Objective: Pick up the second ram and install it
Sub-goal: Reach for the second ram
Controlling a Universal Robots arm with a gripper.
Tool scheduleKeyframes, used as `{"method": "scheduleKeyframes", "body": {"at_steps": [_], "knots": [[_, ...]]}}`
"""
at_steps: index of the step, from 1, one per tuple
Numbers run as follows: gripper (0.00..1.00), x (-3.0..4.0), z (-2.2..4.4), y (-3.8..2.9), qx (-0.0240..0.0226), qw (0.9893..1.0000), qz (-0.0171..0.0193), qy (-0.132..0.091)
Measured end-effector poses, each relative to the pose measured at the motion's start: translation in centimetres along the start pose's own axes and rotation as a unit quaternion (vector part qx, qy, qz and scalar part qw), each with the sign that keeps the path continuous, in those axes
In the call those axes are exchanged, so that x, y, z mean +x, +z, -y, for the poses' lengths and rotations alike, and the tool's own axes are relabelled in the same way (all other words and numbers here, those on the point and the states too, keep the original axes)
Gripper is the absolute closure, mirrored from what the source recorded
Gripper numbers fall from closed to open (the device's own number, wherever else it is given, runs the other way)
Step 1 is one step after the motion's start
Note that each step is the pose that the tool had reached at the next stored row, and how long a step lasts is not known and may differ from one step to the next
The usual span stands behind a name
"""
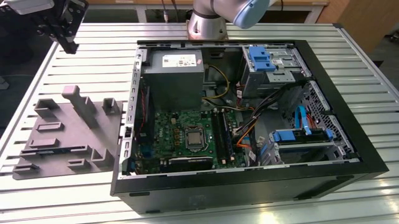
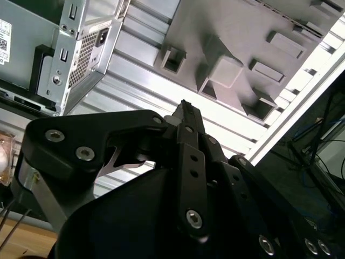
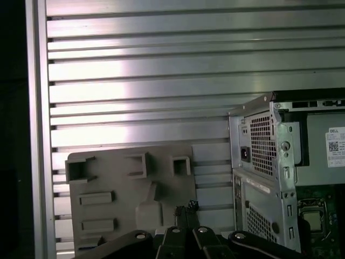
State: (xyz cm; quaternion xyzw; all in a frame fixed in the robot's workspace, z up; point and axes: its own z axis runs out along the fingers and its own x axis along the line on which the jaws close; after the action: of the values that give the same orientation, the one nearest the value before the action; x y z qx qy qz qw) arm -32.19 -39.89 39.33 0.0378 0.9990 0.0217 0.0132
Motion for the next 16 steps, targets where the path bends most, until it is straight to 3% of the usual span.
{"method": "scheduleKeyframes", "body": {"at_steps": [16], "knots": [[0.89, 2.85, 0.21, -0.08, 0.0000, 1.0000, 0.0001, 0.000]]}}
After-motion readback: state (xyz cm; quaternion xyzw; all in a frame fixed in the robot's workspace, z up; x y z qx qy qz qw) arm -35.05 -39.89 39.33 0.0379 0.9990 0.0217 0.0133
